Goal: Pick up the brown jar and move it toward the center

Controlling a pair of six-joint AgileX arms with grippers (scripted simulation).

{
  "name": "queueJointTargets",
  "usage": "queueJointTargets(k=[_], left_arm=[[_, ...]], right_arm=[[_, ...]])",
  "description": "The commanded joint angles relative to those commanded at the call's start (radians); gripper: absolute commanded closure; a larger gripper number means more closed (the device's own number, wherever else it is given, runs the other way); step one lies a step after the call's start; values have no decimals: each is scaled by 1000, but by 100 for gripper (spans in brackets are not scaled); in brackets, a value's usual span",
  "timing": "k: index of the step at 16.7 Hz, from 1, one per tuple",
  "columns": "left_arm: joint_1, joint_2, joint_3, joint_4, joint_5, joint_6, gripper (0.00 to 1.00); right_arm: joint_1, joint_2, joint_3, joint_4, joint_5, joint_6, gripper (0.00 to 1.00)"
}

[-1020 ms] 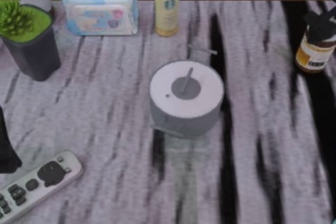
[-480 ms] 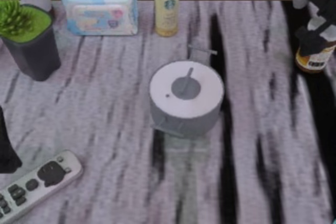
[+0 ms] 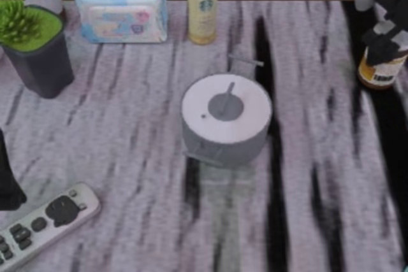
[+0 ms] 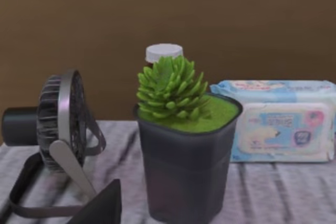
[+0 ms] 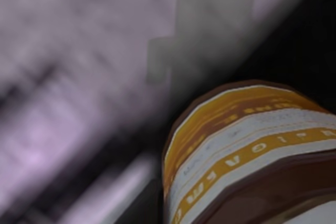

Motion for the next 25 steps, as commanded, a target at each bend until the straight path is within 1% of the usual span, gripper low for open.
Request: queueJointTargets(k=[6,7,17,20,25], left_arm=[[0,0,0,0,0,0,0],[0,0,0,0,0,0,0],[0,0,0,0,0,0,0],[0,0,0,0,0,0,0],[0,0,0,0,0,0,0]], right_arm=[[0,0,0,0,0,0,98],[0,0,0,0,0,0,100],[-3,-16,-15,0,-1,2,100],[0,-118,-117,5,-2,2,100],[5,-405,-412,7,-5,1,100]])
